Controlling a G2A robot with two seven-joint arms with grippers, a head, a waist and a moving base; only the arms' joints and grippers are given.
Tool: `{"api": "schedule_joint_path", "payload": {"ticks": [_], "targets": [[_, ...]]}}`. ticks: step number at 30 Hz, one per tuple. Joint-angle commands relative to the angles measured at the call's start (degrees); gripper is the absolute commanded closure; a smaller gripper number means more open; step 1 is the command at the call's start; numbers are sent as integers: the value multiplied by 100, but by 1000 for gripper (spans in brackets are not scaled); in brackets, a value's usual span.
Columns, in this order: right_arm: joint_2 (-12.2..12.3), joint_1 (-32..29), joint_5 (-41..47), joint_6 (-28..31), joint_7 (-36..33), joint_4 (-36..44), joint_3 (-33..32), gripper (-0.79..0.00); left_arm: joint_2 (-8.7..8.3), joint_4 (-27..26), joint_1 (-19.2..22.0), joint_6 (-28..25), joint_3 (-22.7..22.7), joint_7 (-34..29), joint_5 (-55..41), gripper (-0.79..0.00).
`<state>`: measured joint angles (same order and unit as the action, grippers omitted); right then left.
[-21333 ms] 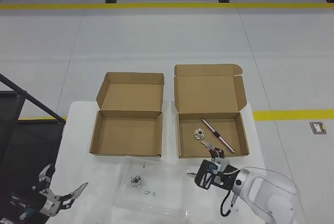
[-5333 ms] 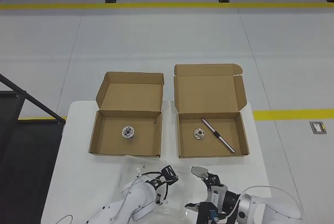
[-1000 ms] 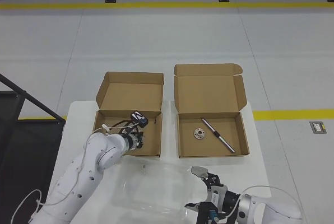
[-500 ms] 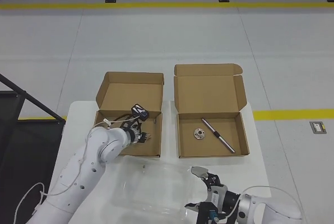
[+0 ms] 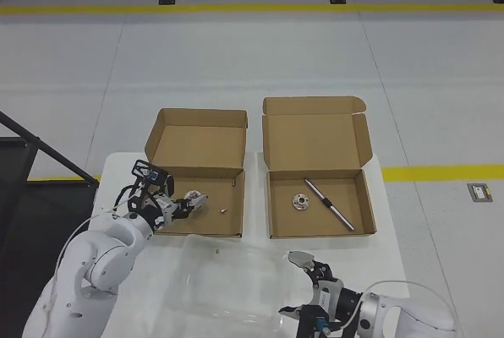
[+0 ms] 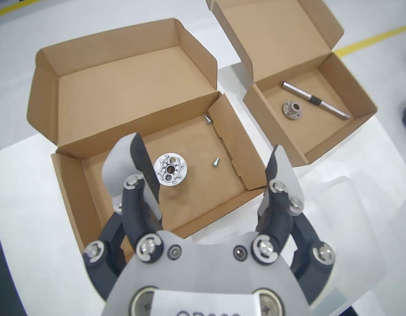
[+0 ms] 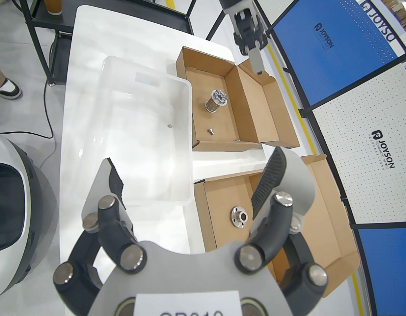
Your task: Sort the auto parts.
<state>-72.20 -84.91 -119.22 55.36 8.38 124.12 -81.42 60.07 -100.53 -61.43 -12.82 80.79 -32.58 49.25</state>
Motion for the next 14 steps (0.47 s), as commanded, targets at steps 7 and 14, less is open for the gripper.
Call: {"api": "schedule_joint_path", "payload": {"ticks": [7, 14], "targets": [[0, 0, 0, 0, 0, 0, 0, -785, 2, 16, 39, -3, -61, -16, 11, -784], [0, 0, 0, 0, 0, 0, 0, -784, 2, 16, 39, -3, -61, -16, 11, -784]]}}
